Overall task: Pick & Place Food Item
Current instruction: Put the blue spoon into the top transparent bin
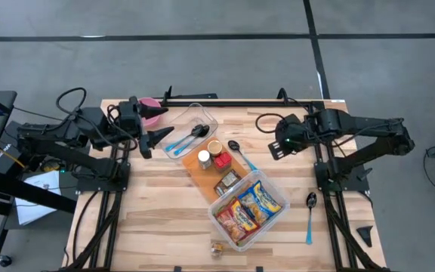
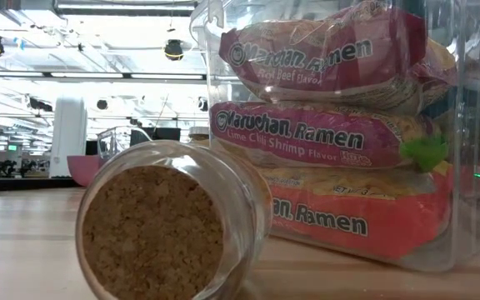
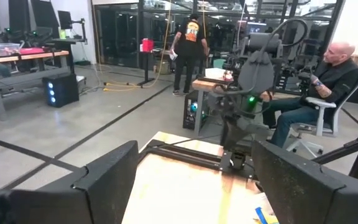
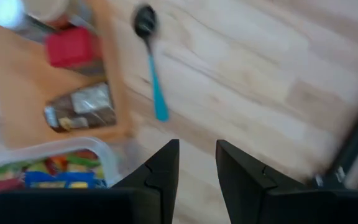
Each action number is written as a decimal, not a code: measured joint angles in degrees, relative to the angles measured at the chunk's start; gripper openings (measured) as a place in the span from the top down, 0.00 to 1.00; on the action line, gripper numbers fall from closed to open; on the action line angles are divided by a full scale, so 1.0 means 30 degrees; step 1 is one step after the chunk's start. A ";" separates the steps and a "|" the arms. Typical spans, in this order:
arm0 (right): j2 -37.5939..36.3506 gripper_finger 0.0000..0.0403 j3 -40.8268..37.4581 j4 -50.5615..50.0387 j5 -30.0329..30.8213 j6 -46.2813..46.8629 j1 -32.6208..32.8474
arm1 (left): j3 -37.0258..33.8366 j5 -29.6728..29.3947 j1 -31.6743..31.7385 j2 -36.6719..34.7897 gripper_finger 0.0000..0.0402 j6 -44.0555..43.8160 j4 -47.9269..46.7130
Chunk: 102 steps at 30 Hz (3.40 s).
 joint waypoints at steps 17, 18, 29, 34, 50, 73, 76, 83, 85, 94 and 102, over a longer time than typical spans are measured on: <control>0.0000 0.75 -0.1484 -0.2728 -0.0138 0.6143 0.2618 | 0.0000 -0.0143 0.0277 0.0011 0.23 -0.0376 0.0186; -0.0004 0.75 -0.1634 -0.2632 -0.0160 0.6257 0.2689 | 0.0000 -0.0146 0.0334 0.0011 0.23 -0.0379 0.0186; -0.0007 0.75 -0.2237 -0.2690 -0.0721 0.6587 0.2765 | 0.0000 -0.0153 0.0474 0.0003 0.23 -0.0379 0.0164; -0.0154 0.75 -0.2251 -0.2734 -0.1202 0.7488 0.2765 | 0.0000 -0.0153 0.0474 0.0003 0.23 -0.0379 0.0091; -0.0364 0.75 -0.3106 -0.2776 -0.2128 1.0244 0.3592 | 0.0000 -0.0153 0.0481 0.0003 0.23 -0.0372 0.0084; -0.0510 0.75 -0.7002 -0.1474 -0.5673 1.9081 0.9320 | 0.0000 -0.0153 0.0474 0.0003 0.23 -0.0335 0.0025; -0.0510 0.75 -0.7002 -0.1474 -0.5681 2.0050 1.0083 | 0.0000 -0.0153 0.0478 0.0003 0.23 -0.0321 0.0025; -0.0539 0.75 -0.7002 -0.1300 -0.6228 2.0995 1.1048 | 0.0000 -0.0153 0.0477 0.0003 0.23 -0.0346 0.0029; -0.0539 0.75 -0.7002 -0.1358 -0.6227 2.1088 1.1035 | 0.0000 -0.0152 0.0474 0.0003 0.23 -0.0356 0.0031; -0.1201 0.75 -1.0505 0.2645 -0.7481 2.1305 1.1804 | 0.0000 -0.0140 0.0475 0.0003 0.23 -0.0507 0.0033; -0.1439 0.75 -1.2462 0.4689 -0.8451 2.1576 1.3197 | 0.0000 -0.0138 0.0479 0.0008 0.23 -0.1298 0.0075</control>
